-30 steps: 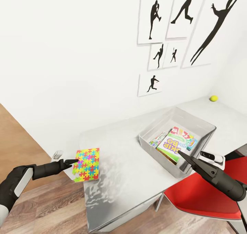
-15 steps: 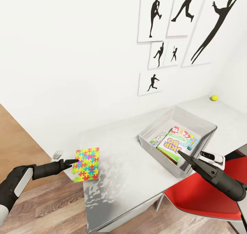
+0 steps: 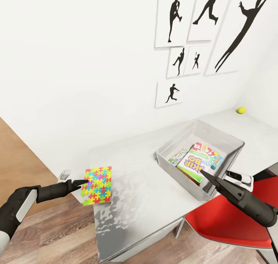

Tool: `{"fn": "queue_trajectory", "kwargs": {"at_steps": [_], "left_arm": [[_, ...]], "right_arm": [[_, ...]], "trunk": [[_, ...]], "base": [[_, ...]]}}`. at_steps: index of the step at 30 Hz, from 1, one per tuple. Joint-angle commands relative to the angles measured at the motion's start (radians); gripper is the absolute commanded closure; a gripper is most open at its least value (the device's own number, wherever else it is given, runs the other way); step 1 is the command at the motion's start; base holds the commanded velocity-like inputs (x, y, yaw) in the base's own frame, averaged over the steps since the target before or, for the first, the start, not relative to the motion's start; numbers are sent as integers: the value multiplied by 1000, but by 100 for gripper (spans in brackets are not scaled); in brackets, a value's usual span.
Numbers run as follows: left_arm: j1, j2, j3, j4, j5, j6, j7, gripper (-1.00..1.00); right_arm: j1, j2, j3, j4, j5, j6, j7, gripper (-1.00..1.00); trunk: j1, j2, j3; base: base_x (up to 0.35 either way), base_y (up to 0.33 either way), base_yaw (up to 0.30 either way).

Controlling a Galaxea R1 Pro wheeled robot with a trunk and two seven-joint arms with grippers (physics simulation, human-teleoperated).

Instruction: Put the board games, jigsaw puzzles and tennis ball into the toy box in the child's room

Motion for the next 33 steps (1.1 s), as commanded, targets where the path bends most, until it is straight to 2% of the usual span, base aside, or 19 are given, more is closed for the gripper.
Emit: {"fn": "queue_trajectory", "kwargs": {"at_steps": [1,30,33], "left_arm": [[-1,0,1,0,2,5,-2,-100],[-1,0,1,0,2,5,-6,-100],[-1,0,1,0,2,6,-6,-100]], "right_arm": [[-1,0,0,0,-4,7,0,-100],[-1,0,0,0,-4,7,1,-100],[-1,0,0,0,-4,7,1,-100]], "trunk": [[0,-1,-1],[0,-1,-1],[12,-22,-10]], "base": [[0,-18,0],[0,-13,0],[0,0,0]]}}
